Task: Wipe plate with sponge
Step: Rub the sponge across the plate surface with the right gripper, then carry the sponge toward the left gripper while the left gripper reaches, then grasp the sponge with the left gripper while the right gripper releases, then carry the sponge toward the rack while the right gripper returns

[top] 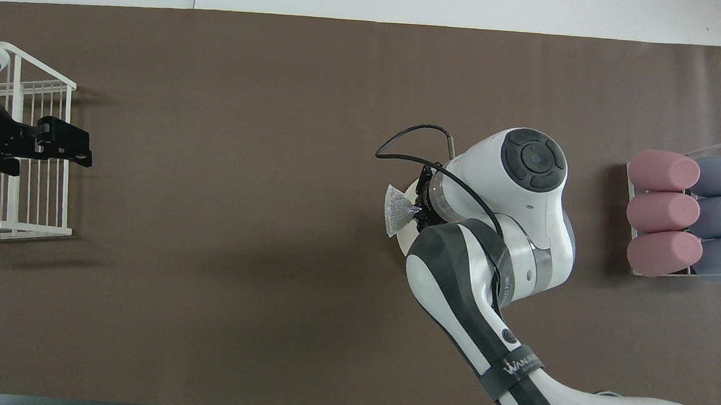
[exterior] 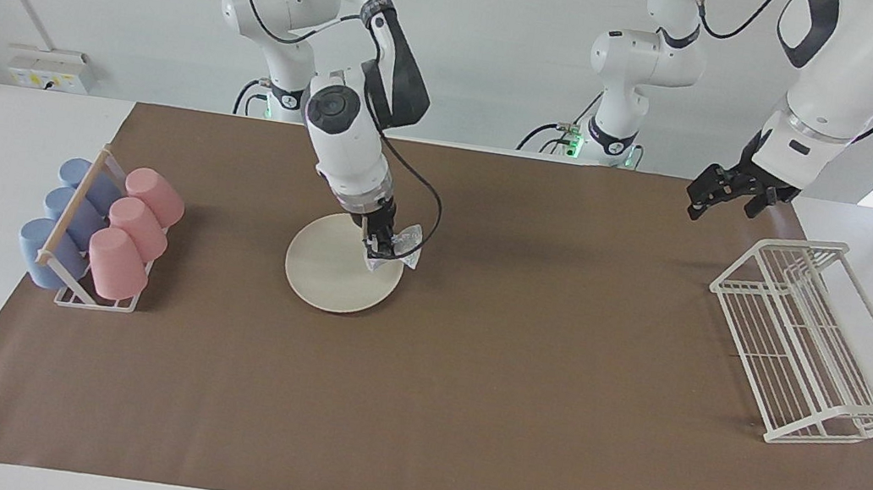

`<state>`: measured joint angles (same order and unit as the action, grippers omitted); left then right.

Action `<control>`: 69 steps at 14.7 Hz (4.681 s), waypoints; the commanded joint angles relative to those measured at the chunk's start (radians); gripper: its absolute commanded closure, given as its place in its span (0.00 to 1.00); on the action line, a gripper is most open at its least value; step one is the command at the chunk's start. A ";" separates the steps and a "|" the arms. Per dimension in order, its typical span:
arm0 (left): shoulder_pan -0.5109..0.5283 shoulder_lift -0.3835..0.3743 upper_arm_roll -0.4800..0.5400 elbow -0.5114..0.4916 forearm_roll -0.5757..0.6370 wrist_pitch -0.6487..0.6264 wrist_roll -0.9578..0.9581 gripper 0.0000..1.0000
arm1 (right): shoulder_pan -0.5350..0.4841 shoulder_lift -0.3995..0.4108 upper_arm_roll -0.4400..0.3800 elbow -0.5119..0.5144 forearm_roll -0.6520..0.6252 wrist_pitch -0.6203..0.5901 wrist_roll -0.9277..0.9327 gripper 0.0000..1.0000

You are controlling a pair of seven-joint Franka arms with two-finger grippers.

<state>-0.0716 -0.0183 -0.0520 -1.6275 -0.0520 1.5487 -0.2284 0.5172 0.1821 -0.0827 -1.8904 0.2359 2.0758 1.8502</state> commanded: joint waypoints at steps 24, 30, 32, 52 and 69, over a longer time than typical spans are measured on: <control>-0.376 0.038 -0.011 -0.479 -1.634 0.541 0.583 0.00 | 0.069 0.050 0.015 0.468 -0.170 -0.488 0.207 1.00; -0.358 0.044 -0.005 -0.470 -1.622 0.475 0.569 0.25 | 0.066 0.050 0.015 0.468 -0.170 -0.488 0.205 1.00; -0.369 0.049 -0.005 -0.463 -1.622 0.493 0.569 0.60 | 0.064 0.050 0.015 0.468 -0.170 -0.487 0.205 1.00; -0.356 0.047 -0.005 -0.462 -1.513 0.508 0.477 1.00 | -0.032 0.027 0.005 0.456 -0.170 -0.506 -0.085 0.00; -0.182 0.049 0.000 -0.261 -0.168 0.433 -0.091 1.00 | -0.460 -0.131 0.001 0.315 -0.211 -0.646 -1.487 0.00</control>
<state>-0.2673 0.0218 -0.0458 -1.9225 -0.3790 2.0315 -0.2849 0.0985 0.1128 -0.0949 -1.5323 0.0459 1.4423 0.4906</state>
